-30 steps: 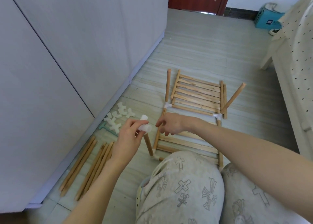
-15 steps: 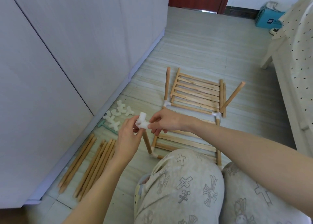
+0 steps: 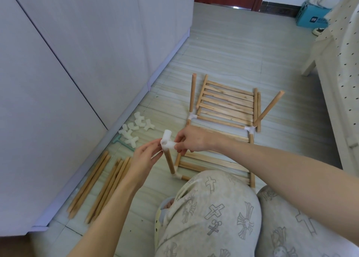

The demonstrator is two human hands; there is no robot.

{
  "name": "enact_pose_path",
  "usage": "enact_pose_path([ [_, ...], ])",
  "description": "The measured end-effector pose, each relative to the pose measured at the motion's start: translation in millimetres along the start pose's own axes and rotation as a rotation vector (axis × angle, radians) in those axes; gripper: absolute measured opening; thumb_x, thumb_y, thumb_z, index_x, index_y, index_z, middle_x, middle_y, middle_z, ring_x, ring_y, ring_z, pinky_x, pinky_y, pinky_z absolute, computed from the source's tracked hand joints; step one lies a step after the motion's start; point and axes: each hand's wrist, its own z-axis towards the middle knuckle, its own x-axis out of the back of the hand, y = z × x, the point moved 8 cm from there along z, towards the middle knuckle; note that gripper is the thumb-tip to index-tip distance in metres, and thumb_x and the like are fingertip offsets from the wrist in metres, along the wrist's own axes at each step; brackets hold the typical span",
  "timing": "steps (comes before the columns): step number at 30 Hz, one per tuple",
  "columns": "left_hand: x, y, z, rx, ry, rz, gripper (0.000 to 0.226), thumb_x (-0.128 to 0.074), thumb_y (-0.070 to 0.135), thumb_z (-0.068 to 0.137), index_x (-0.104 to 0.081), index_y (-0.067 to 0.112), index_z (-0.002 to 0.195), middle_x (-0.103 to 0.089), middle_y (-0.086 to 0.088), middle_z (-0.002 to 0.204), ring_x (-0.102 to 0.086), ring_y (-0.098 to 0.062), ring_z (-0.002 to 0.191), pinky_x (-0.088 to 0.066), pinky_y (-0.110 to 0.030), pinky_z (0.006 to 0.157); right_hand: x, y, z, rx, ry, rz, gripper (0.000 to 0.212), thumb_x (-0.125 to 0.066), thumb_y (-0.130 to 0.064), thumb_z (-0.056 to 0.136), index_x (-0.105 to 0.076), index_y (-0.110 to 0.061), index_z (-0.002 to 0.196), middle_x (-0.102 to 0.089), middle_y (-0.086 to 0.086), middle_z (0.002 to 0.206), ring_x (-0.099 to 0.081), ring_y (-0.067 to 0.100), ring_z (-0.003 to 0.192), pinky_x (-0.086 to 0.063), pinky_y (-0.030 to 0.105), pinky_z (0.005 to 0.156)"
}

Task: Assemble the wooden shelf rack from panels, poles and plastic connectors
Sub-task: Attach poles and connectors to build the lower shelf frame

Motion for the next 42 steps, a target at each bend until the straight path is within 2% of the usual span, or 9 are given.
enact_pose_path([
  [4,-3.3,-1.7,6.2,0.057,-0.019,0.045,0.031,-0.046,0.039,0.096,-0.067,0.017,0.101,-0.073,-0.001,0.1,-0.067,-0.01,0.097,-0.053,-0.021,0.082,-3.5,0.5,3.2,-0.001,-0.002,0.04,0.018,-0.056,-0.015,0.092,-0.063,-0.004,0.104,-0.065,-0.001,0.081,-0.062,0.008,0.072,-0.04,0.015,0.055],
  [7,-1.4,-6.8,12.0,0.115,0.019,0.006,0.024,-0.053,0.032,0.094,-0.067,0.014,0.099,-0.073,-0.002,0.094,-0.067,-0.014,0.095,-0.053,-0.024,0.084,-3.2,0.8,6.5,0.01,0.013,0.046,0.018,-0.056,-0.016,0.092,-0.063,-0.004,0.104,-0.069,0.002,0.083,-0.063,0.009,0.074,-0.043,0.017,0.06],
  [12,-6.2,-16.5,13.1,0.185,-0.084,-0.084,0.026,-0.05,0.024,0.095,-0.066,0.006,0.106,-0.071,-0.007,0.102,-0.066,-0.015,0.1,-0.05,-0.025,0.088,-10.2,7.5,10.6,0.004,-0.016,0.055,0.019,-0.058,-0.015,0.09,-0.066,-0.002,0.102,-0.068,0.004,0.081,-0.062,0.011,0.074,-0.046,0.022,0.066],
  [20,-9.1,-19.4,11.9,0.194,-0.022,-0.027,0.029,-0.045,0.015,0.098,-0.06,-0.004,0.112,-0.06,-0.023,0.12,-0.054,-0.029,0.118,-0.041,-0.033,0.104,-15.9,14.7,14.0,-0.008,-0.057,0.058,0.014,-0.058,-0.015,0.09,-0.067,-0.008,0.097,-0.064,-0.006,0.067,-0.055,-0.005,0.051,-0.04,0.01,0.049],
  [28,-9.0,-15.4,13.9,0.126,0.01,0.044,0.035,-0.042,0.024,0.099,-0.062,-0.003,0.112,-0.063,-0.021,0.115,-0.057,-0.028,0.115,-0.042,-0.035,0.104,-17.7,12.4,16.9,-0.021,-0.043,0.114,0.016,-0.055,-0.016,0.09,-0.066,-0.008,0.099,-0.068,0.003,0.08,-0.061,0.008,0.073,-0.044,0.02,0.059],
  [32,-14.5,-16.0,2.1,0.002,-0.05,0.015,0.037,-0.031,0.023,0.103,-0.064,0.01,0.111,-0.07,-0.004,0.108,-0.062,-0.012,0.109,-0.045,-0.025,0.098,-15.0,11.0,16.2,-0.002,-0.004,0.094,0.022,-0.058,-0.023,0.089,-0.067,-0.004,0.094,-0.064,-0.003,0.068,-0.056,0.006,0.063,-0.04,0.018,0.057],
  [35,-15.7,-21.6,-2.2,-0.057,-0.095,0.195,0.027,-0.044,0.008,0.098,-0.059,0.015,0.119,-0.068,0.002,0.112,-0.06,-0.005,0.108,-0.047,-0.02,0.095,-16.0,10.7,16.4,-0.003,-0.006,0.09,0.022,-0.057,-0.022,0.091,-0.067,-0.002,0.094,-0.065,0.0,0.071,-0.06,0.008,0.068,-0.04,0.017,0.057],
  [38,-14.5,-22.6,4.0,-0.084,-0.002,0.451,0.021,-0.057,0.01,0.091,-0.064,0.013,0.111,-0.07,0.002,0.1,-0.063,-0.003,0.095,-0.047,-0.01,0.079,-19.5,8.4,17.4,0.005,-0.024,0.03,0.021,-0.058,-0.024,0.09,-0.066,-0.005,0.087,-0.067,0.003,0.077,-0.061,0.011,0.071,-0.044,0.019,0.061],
  [42,-12.2,-16.0,9.2,-0.154,0.117,0.62,0.008,-0.063,0.013,0.087,-0.067,0.017,0.092,-0.069,0.005,0.079,-0.059,0.004,0.072,-0.04,-0.005,0.058,-13.4,4.7,14.7,0.035,0.052,-0.067,0.023,-0.064,-0.027,0.086,-0.065,-0.004,0.084,-0.06,-0.001,0.067,-0.055,0.008,0.06,-0.042,0.02,0.056],
])
